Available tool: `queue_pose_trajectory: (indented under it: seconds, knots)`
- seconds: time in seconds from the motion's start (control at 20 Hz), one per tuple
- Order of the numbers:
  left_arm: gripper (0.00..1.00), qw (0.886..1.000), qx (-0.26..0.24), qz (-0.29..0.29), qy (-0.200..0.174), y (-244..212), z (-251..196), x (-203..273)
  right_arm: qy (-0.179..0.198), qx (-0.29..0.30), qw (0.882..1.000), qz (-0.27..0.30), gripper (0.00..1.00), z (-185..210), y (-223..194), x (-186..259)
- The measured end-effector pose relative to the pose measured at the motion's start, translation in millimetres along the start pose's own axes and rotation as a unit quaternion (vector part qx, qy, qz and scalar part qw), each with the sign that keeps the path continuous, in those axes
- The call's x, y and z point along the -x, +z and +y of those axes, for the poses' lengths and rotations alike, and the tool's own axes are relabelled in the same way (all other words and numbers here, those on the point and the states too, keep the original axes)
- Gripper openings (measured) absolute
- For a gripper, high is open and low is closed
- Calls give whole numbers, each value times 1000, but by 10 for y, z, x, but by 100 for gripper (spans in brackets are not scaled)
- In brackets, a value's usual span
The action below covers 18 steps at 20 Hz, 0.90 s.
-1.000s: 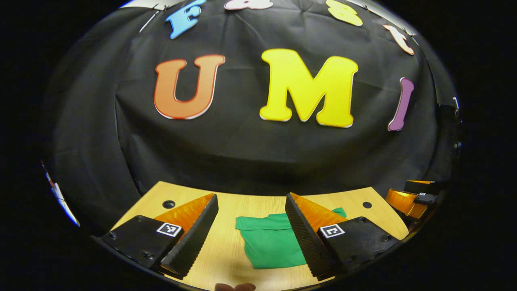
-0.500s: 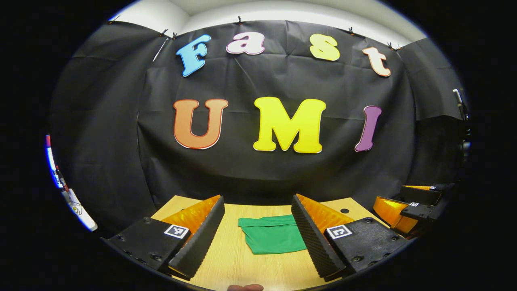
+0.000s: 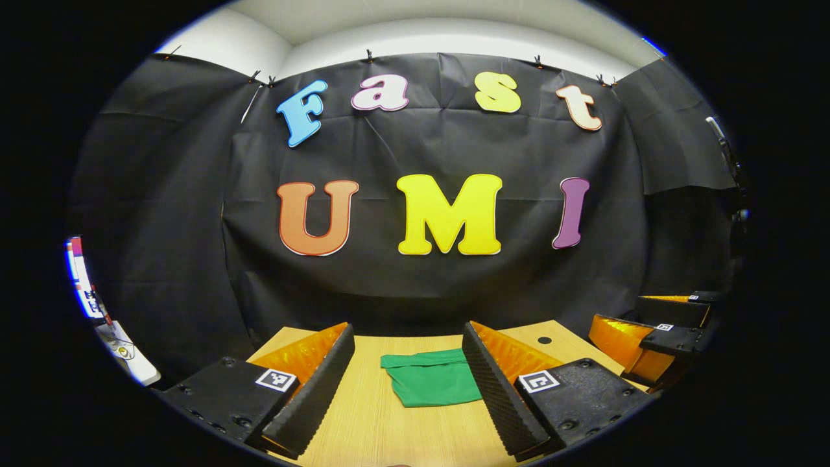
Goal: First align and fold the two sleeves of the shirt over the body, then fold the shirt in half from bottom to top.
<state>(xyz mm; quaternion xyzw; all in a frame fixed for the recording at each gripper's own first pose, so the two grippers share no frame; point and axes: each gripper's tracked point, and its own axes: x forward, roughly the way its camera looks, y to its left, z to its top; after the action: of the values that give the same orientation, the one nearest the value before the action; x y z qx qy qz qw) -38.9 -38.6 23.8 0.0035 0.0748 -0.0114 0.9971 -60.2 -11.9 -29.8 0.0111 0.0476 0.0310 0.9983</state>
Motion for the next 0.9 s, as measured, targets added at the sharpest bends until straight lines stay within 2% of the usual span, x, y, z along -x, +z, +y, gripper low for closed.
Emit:
queue_pose_trajectory:
  seconds: [0.7, 0.9]
  knots:
    - [100, 1000, 10, -9, 20, 144, -80, -159, 8, 12, 1000, -22, 96, -26, 178, 16]
    - [100, 1000, 4, -17, 24, 217, -91, -160, 6, 11, 999, -30, 95, -68, 194, -94]
